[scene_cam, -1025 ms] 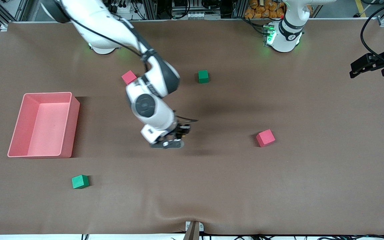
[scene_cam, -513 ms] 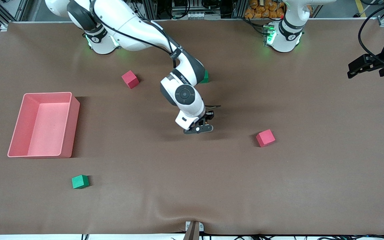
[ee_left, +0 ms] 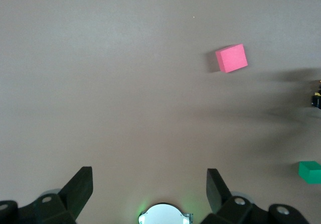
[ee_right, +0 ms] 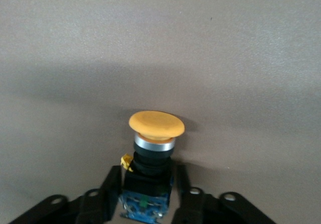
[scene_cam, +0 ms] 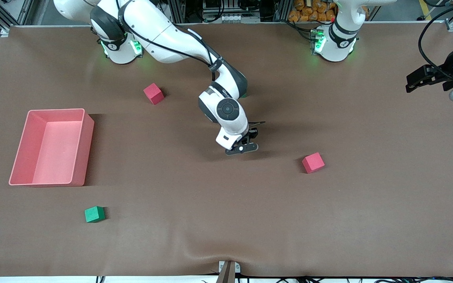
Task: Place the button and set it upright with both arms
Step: 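Carry the button with the right gripper to the table's middle, then lower the button onto the table and open the right gripper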
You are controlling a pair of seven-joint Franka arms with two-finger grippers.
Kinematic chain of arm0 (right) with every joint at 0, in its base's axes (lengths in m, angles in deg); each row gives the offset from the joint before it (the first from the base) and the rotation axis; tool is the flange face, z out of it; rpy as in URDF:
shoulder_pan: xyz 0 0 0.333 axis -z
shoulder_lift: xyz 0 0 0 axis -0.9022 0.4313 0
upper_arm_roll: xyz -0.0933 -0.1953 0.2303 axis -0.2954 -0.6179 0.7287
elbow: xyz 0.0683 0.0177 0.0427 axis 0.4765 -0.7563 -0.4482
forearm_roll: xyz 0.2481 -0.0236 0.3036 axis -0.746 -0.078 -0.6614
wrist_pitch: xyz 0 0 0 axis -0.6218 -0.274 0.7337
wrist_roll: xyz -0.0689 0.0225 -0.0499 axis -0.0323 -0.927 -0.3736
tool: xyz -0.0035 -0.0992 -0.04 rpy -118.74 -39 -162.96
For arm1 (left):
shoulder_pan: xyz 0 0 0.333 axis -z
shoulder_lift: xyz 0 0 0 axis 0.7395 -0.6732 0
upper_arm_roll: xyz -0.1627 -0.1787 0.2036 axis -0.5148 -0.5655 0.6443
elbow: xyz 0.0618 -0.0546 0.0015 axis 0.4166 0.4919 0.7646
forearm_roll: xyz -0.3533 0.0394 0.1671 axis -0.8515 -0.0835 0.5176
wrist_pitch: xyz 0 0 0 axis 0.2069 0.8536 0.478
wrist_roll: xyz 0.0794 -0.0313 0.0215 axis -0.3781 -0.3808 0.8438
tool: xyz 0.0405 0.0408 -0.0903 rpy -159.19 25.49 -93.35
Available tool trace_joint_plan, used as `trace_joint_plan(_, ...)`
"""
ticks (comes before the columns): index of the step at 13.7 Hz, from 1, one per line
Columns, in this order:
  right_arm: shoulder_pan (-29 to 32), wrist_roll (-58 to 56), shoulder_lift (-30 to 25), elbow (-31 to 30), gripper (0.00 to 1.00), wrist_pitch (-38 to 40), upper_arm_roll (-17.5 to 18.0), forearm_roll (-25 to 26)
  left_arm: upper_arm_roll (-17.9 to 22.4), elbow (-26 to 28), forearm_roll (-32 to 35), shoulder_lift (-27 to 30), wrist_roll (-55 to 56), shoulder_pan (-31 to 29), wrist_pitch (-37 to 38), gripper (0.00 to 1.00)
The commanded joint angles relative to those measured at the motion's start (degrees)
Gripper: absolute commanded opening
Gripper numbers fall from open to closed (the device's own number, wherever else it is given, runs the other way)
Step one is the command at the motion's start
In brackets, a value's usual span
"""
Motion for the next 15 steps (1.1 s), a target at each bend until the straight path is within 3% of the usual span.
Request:
trace_joint_plan(1, 0.07, 1.07, 0.58, 2.51, 1.00, 0.37, -0.60, 1.27, -0.60, 0.81, -0.53, 0.64, 0.71, 0.01, -0.69, 1.00)
trace_joint_plan(5, 0.17, 1.06, -1.97, 4.01, 1.00, 2.56, -4.54, 1.36, -0.78, 0.81, -0.53, 0.64, 0.53, -0.34, -0.60, 1.00)
trace_joint_plan(8, 0.69, 0.28, -3.29, 4.44, 1.00, 2.56, -9.90, 1.09, -0.78, 0.81, -0.35, 0.55, 0.44, -0.25, -0.60, 1.00)
trace_joint_plan(10, 3.92, 0.27, -5.92, 4.45, 1.00, 4.22, -10.18, 1.09, -1.22, 0.72, -0.44, 0.73, 0.62, 0.01, -0.60, 1.00)
trace_joint_plan(15, 17.80, 0.36, -16.27, 6.82, 1.00, 20.90, -8.78, 0.21, -2.80, 0.72, -0.35, 0.20, 0.97, 0.10, -1.92, 1.00)
